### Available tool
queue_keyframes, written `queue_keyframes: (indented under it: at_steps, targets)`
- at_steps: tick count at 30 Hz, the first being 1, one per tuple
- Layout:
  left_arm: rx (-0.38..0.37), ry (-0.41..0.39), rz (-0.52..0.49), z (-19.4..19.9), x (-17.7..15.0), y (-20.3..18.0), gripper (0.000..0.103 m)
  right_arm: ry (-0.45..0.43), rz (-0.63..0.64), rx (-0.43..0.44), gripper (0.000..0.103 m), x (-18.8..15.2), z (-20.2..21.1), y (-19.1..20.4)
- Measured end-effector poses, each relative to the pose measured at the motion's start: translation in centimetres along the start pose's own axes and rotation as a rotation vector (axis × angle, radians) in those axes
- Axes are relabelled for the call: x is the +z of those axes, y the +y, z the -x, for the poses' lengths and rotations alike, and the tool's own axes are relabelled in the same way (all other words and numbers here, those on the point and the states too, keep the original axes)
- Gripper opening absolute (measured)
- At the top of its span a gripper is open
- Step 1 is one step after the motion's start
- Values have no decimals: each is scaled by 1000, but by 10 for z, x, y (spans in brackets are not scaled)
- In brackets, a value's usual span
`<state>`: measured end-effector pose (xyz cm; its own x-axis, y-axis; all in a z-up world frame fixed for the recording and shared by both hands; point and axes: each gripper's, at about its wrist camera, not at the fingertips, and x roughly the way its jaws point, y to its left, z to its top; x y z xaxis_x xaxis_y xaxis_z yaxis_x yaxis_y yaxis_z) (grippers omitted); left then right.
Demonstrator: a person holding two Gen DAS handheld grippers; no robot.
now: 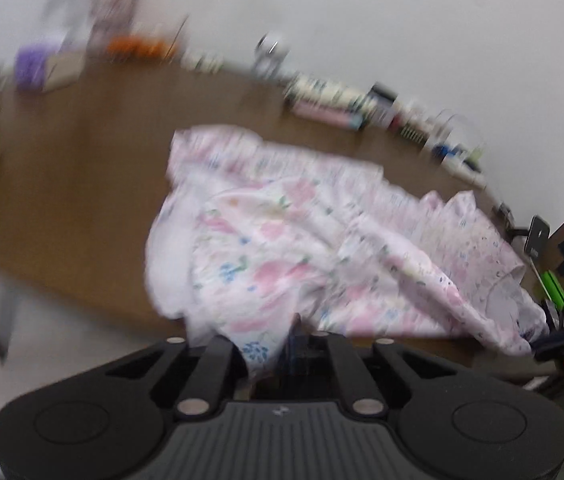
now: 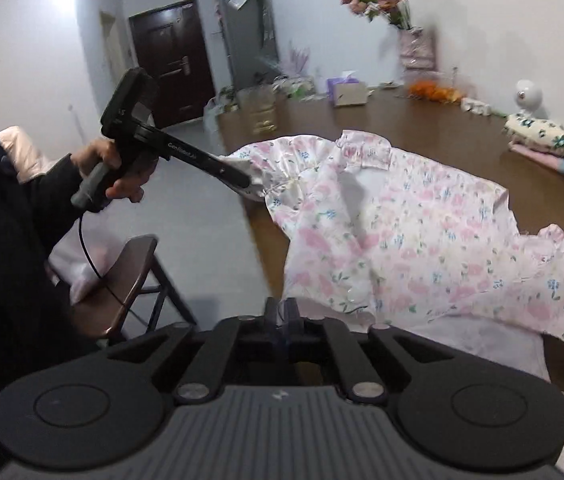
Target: Fold clothes
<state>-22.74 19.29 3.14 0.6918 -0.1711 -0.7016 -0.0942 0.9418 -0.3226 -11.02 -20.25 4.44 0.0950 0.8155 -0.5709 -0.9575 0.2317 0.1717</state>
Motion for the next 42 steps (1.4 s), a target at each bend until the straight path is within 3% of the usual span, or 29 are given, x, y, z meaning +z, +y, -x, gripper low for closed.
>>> queue_keyframes:
  at_steps: [2, 3, 4, 6, 9, 14, 15, 17, 18, 19, 20, 22, 23, 26, 27, 29, 30, 31, 32, 33, 34, 35, 37, 38, 39, 40, 41, 42]
  targets:
    - [-19, -65, 44, 14, 0, 6, 16, -91, -40, -2, 39, 4, 15, -11]
    - [-33, -107, 63, 21, 2, 6, 32, -149, -82, -28, 63, 10, 19, -21]
    - [-40, -144, 70, 24, 5, 3, 51, -207, -125, -54, 76, 15, 23, -32]
    - [-50, -195, 33, 18, 13, -12, 58, -230, -225, -173, 79, 28, 14, -57]
    - [-59, -228, -47, -4, 26, -36, 68, -144, -298, -343, 73, 66, -40, -87]
    - [-128, -157, -169, -64, 52, -59, 79, 14, -318, -377, 61, 146, -160, -119]
    - [-125, -140, -158, -65, 52, -55, 77, 50, -284, -381, 61, 158, -183, -124]
    - [-119, -107, -137, -68, 52, -47, 52, 132, -227, -359, 60, 170, -213, -127]
    - [-115, -91, -126, -69, 52, -43, 13, 165, -210, -369, 51, 171, -225, -127]
    - [-112, -75, -116, -70, 52, -39, 0, 197, -193, -379, 22, 172, -237, -127]
    - [-109, -58, -105, -71, 52, -35, 2, 229, -177, -388, 14, 173, -249, -127]
    - [-103, -25, -83, -73, 52, -27, 1, 205, -245, -448, 0, 175, -246, -141]
    - [-91, -21, -74, -71, 53, -23, 1, 193, -279, -479, 0, 176, -245, -148]
    - [-43, -55, -62, -57, 57, -16, 1, 189, -311, -733, 0, 178, -241, -184]
    - [-44, -54, -58, -58, 58, -14, 1, 173, -354, -769, 0, 176, -236, -199]
    - [-47, -51, -51, -58, 58, -10, 6, 151, -481, -728, 2, 176, -218, -215]
    - [-48, -49, -48, -58, 58, -9, 24, 105, -474, -666, 6, 178, -204, -208]
    - [-49, -47, -44, -58, 59, -7, 51, 59, -466, -604, 13, 180, -190, -201]
    - [-51, -46, -41, -59, 59, -5, 60, 51, -410, -511, 22, 183, -183, -187]
    - [-52, -44, -38, -59, 59, -3, 64, 43, -354, -419, 56, 185, -177, -173]
    - [-53, -43, -34, -59, 59, -1, 64, 77, -284, -307, 80, 188, -181, -159]
    - [-54, -41, -31, -59, 60, 0, 64, 107, -209, -241, 81, 190, -189, -148]
    - [-57, -38, -24, -60, 60, 4, 62, 169, -33, -218, 81, 192, -209, -128]
    - [-58, -37, -20, -60, 60, 6, 60, 195, -8, -228, 81, 192, -217, -130]
    - [-64, -33, -20, -60, 60, 7, 44, 222, 16, -238, 81, 191, -225, -132]
    - [-82, -27, -26, -59, 58, 6, 19, 248, 40, -247, 80, 191, -233, -133]
    - [-97, -25, -31, -59, 57, 5, 8, 258, 18, -229, 79, 189, -237, -140]
    - [-102, -38, -22, -57, 57, 6, 5, 269, -5, -212, 75, 188, -240, -147]
